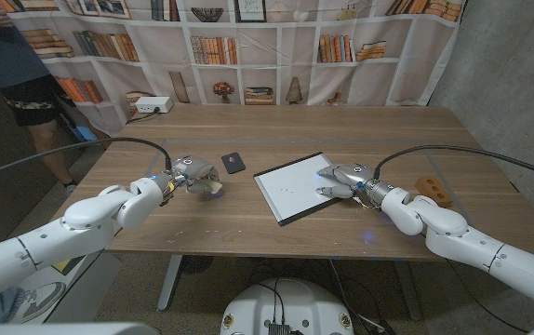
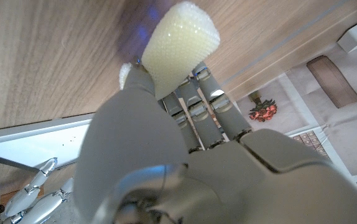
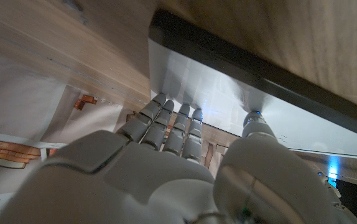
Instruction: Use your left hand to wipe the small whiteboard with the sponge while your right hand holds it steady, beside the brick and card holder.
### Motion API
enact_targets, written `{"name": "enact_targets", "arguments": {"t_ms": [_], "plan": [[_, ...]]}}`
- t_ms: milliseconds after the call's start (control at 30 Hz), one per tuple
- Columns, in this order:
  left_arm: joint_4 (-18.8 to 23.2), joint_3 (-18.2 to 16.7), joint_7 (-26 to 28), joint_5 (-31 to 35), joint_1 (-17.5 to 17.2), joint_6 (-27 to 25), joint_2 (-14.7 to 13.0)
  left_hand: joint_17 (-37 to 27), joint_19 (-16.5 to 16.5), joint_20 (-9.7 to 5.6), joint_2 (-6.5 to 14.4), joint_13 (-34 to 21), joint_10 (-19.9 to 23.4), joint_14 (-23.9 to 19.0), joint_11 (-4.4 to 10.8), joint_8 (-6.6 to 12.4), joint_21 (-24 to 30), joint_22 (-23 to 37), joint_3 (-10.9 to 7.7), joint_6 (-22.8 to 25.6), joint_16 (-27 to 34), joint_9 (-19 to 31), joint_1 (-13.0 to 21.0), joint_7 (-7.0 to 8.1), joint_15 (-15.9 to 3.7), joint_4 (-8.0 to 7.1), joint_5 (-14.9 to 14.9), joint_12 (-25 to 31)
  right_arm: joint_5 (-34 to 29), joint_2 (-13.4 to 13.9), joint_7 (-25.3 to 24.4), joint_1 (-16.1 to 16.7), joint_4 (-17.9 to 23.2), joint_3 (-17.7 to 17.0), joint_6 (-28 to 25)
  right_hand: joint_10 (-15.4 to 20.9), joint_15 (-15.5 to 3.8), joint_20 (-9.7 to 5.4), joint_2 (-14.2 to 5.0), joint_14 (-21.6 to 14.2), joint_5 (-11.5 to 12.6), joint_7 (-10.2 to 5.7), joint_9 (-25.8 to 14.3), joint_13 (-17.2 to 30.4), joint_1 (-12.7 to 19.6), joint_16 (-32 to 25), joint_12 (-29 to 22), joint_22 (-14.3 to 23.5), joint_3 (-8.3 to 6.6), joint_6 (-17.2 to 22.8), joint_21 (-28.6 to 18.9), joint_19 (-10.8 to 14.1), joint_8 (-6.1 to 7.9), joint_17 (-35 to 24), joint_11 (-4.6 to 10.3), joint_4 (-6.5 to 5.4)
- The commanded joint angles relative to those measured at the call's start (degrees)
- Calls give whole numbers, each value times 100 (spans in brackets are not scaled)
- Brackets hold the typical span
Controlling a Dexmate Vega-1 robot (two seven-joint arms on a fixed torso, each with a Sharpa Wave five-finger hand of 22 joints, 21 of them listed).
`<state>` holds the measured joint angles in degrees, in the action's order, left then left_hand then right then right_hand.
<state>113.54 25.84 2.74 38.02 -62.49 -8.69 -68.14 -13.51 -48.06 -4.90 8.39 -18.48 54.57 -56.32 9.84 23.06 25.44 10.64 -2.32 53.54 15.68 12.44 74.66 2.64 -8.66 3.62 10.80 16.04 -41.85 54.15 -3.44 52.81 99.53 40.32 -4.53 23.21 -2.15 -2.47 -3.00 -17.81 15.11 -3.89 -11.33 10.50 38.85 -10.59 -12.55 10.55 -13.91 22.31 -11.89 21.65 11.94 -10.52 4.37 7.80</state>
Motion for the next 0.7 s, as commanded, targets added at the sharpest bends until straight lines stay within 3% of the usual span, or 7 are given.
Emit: {"name": "enact_targets", "arguments": {"t_ms": [33, 400, 700], "plan": [[1, 65, 134, 294, 351, 238, 229, -12, 102, -2, 4, -27, -97, 83, -1, -31, -44, 23, -11, -85, -50, -3, -68, 32, -300, -37, -2, -49, 40, 124, -157, 172, 177, -105, -104, 69, -419, -432, 242, -41, 11, 2, -8, 32, 321, -32, -50, 27, -49, 41, -20, 54, -2, -16, -13, -5], [-179, 301, 225, 566, 867, 731, 666, -26, 162, 5, 0, -56, -83, 140, -23, -43, -50, 24, 3, -94, -93, -24, -174, 101, -324, -110, 1, -101, 73, 206, -237, 297, 244, -180, -83, 79, -420, -431, 241, -46, 3, 0, -8, 31, 318, -31, -50, 27, -50, 72, -21, 58, 7, -16, -6, -8], [-592, 611, 422, 802, 1411, 1419, 1104, -31, 181, 11, -5, -70, -96, 176, -3, -62, -49, 24, -9, -122, -120, -35, -178, 112, -329, -116, 6, -138, 16, 245, -244, 321, 296, -187, -15, 102, -421, -432, 240, -63, -1, -7, -8, 31, 317, -35, -57, 26, -51, 85, -22, 61, 9, -15, -1, -9]]}}
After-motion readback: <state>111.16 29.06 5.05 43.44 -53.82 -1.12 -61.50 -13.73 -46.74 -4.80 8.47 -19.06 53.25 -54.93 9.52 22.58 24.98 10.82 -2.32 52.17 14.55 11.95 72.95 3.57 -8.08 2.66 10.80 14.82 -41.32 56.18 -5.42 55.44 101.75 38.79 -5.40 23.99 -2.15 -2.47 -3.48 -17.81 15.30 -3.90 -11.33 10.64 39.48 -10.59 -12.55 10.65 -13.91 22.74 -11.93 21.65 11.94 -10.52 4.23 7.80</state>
